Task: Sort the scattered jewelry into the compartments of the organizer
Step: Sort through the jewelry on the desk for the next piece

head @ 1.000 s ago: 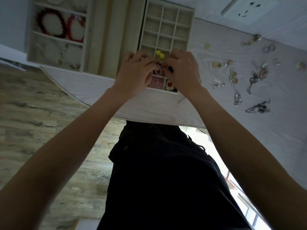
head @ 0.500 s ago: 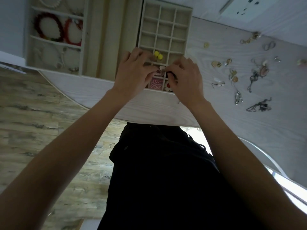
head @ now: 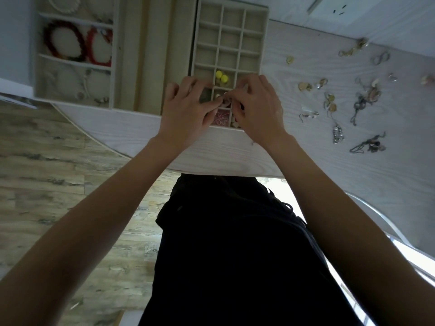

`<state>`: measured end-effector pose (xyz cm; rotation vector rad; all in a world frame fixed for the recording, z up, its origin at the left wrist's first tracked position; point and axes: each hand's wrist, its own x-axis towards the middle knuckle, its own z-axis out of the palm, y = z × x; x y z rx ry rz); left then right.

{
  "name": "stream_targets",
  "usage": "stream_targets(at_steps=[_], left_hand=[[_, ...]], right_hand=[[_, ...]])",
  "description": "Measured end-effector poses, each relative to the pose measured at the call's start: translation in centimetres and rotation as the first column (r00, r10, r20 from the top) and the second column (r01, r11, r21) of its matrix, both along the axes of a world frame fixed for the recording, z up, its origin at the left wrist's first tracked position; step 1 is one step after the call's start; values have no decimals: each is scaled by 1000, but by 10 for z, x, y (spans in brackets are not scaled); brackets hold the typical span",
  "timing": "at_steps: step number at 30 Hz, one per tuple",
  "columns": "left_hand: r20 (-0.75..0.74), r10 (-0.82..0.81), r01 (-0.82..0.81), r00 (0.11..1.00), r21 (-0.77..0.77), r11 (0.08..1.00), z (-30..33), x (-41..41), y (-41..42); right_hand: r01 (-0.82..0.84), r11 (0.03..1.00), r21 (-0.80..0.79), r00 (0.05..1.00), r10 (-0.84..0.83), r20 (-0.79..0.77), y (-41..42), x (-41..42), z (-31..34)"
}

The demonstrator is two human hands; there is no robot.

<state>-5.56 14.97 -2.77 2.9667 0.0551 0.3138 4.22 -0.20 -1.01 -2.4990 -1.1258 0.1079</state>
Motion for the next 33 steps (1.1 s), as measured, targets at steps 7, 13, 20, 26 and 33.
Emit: stream_targets(at_steps=[7, 13, 20, 26, 33], left_hand=[[-16, 67, -67, 998, -15, 998, -3, -1, -8], [-62, 70, -77, 996, -114, 991, -7, -8, -7], [-74, 56, -67, 996, -148, 987, -3, -5, -6], [-94, 79, -94, 992, -165, 982, -2, -5, -7], [-93, 111, -125, 989, -162, 979, -2, -6, -1]], right_hand=[[-9, 999, -33, 999, 8, -35, 5, -2, -7], [-96, 995, -36, 995, 96, 17, 18, 8, 4], [-391, 867, -308, 837, 474, 273, 39, 32, 4], [-467, 832, -298, 733, 553, 396, 33, 37, -4], [-265, 959, -98, 896, 283, 342, 29, 20, -19]])
